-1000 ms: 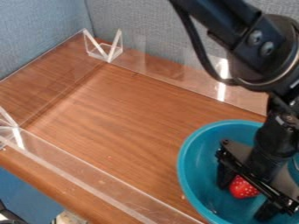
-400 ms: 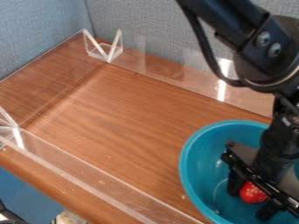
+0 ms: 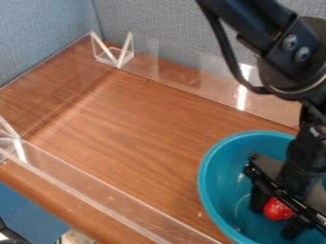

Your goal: Put the strawberry in the blue bowl

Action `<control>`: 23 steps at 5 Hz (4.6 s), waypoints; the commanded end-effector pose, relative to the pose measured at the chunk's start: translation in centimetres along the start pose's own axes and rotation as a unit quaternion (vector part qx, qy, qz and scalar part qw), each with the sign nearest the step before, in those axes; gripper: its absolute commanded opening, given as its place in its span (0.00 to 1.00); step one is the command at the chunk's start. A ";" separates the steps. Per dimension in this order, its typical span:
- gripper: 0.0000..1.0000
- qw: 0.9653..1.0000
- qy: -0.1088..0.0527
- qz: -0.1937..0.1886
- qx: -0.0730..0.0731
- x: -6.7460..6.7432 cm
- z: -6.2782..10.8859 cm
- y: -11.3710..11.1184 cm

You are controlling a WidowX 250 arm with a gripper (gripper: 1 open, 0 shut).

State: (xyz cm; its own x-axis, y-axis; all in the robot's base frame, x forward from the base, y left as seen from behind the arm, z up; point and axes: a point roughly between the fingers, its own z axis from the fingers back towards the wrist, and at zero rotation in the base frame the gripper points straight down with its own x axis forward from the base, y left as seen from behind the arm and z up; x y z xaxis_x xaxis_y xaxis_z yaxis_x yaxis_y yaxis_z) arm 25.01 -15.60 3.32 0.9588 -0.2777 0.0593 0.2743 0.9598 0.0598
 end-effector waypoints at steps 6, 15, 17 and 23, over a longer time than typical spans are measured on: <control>0.00 1.000 -0.009 -0.010 0.002 0.0 0.5 -1.1; 0.00 1.000 -0.016 -0.013 0.018 -0.5 1.5 -1.3; 0.00 0.999 -0.020 -0.015 0.022 -0.5 1.7 -1.4; 0.00 0.999 -0.031 -0.011 0.021 -0.4 2.5 -1.2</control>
State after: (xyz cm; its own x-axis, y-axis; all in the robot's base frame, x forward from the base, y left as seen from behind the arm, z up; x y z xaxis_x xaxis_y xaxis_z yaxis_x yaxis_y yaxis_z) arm 23.66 -16.06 3.65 0.9557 -0.2904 0.0487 0.2822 0.9505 0.1297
